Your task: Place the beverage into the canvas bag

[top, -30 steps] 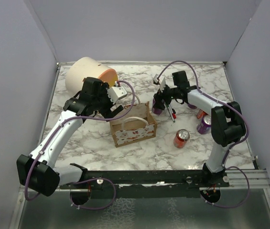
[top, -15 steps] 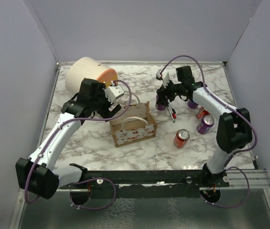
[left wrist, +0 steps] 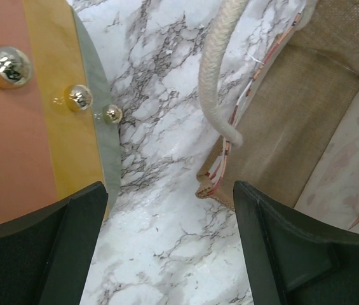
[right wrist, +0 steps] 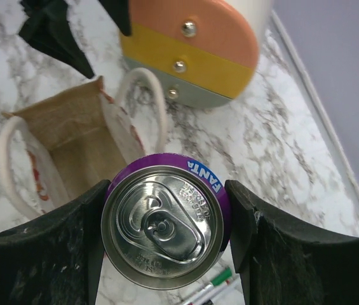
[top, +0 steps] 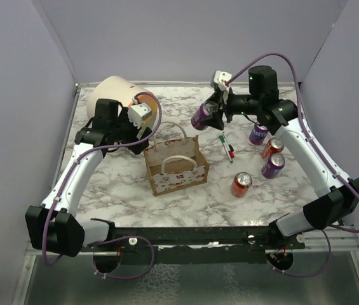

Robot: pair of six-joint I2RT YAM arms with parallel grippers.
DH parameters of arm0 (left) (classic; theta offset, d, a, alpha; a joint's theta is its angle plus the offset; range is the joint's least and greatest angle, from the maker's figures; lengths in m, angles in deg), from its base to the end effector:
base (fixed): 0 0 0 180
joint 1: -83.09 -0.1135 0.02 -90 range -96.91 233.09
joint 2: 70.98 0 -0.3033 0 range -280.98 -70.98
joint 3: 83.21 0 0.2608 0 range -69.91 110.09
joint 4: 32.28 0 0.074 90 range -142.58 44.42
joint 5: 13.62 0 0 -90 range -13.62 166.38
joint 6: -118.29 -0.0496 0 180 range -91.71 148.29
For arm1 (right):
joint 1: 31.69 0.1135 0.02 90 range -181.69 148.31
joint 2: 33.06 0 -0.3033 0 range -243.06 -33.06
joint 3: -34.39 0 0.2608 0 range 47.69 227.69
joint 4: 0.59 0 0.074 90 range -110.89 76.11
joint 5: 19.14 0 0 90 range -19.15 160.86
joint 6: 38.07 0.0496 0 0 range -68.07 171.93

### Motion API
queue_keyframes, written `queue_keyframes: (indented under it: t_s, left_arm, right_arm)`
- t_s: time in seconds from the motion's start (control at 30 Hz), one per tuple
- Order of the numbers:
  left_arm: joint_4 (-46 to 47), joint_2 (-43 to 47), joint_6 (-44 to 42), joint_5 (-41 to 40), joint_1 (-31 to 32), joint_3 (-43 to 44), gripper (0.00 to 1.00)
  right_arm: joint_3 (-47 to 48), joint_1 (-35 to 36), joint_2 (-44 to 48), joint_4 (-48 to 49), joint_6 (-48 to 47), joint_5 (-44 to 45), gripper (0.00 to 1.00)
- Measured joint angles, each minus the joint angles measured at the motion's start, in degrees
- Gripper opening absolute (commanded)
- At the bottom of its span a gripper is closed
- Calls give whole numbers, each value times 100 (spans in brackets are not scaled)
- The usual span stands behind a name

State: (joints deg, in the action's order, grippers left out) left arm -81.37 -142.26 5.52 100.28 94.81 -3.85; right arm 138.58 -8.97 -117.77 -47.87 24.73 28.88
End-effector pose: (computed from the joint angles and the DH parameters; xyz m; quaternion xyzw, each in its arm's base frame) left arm 0.2612 -0.0747 0.3591 0.3459 0.8248 -0.1485 0.4219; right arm 0.2971 0.1604 0.4508 -0.5051 0.6467 0.2876 0.4939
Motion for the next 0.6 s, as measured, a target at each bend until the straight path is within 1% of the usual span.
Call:
queue_keyframes:
  t_s: [0.13,0.33,0.5,0.6]
  left_arm:
    - [-57,-79,155,205,-28,0,75]
    - [-35,-81,439,426,-162,-109,68]
    - [188,66,774,684,-264,-745,65]
    - [387,195,944,798,-275,-1110,61]
  right_arm:
    - [-2,492,-66,-164,-4,-245,1]
    - [-2,1119,-527,-264,-61,-404,1]
    - [-66,1346,-907,-223,-105,-625,1]
    - [-328,1412,-942,-96,-96,-817,1]
